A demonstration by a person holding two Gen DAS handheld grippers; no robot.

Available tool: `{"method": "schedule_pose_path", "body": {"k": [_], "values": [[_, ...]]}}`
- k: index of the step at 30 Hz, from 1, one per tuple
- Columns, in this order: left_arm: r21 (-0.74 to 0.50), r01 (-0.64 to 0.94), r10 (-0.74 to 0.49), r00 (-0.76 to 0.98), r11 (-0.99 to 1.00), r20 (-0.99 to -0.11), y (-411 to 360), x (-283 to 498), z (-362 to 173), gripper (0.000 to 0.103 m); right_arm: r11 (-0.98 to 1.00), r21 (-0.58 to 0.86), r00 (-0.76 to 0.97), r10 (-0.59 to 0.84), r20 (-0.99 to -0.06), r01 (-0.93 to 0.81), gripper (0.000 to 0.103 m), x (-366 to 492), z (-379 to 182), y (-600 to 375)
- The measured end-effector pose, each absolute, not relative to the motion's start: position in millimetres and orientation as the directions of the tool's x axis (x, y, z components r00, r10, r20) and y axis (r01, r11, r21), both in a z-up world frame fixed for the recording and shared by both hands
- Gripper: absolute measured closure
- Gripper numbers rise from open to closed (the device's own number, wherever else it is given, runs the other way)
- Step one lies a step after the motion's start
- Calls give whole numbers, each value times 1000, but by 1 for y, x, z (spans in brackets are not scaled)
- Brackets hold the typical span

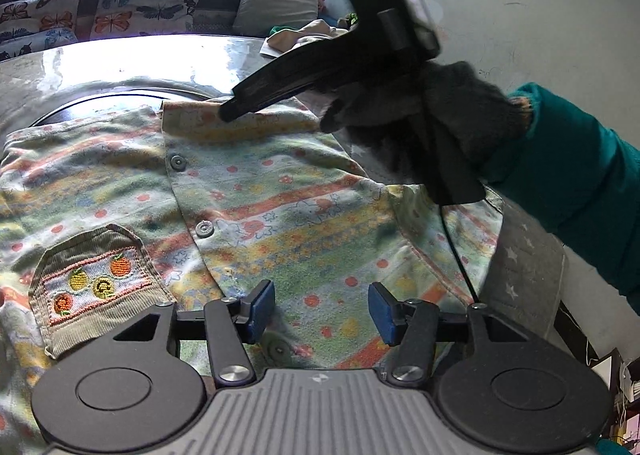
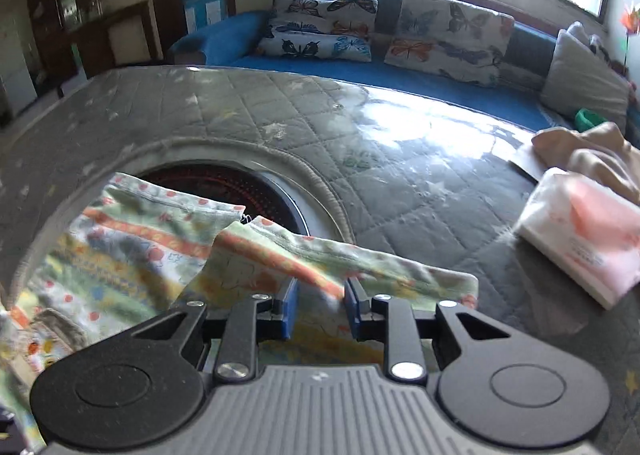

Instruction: Fold clothes

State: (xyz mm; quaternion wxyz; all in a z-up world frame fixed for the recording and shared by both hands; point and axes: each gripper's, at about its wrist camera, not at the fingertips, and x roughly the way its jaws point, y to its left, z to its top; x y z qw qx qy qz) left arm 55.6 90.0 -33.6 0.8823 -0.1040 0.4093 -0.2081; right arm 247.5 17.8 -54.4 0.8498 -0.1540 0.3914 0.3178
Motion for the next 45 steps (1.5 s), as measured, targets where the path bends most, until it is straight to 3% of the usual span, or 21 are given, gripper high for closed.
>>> {"method": "schedule_pose_path", "body": {"k": [6, 17, 29, 36, 45], "values": [[-349, 287, -452, 577, 892, -680, 90, 53, -34, 47, 764, -28, 524, 414, -745, -644, 75, 253, -63, 37], [-355, 292, -459, 578, 888, -675, 89, 51, -35, 44, 712, 44, 431, 472, -769, -701, 75, 241, -57, 47], [-368, 292, -469, 580, 883, -666, 89, 50, -35, 43, 725, 70, 465, 509, -725, -685, 76, 251, -54, 56], [-367, 299, -473, 579, 881, -664, 90, 49, -36, 43, 714, 43, 440, 477, -761, -699, 82, 246, -59, 45], [-368, 301, -476, 578, 880, -663, 89, 49, -37, 42, 733, 74, 469, 506, -723, -676, 82, 263, -59, 54]]}}
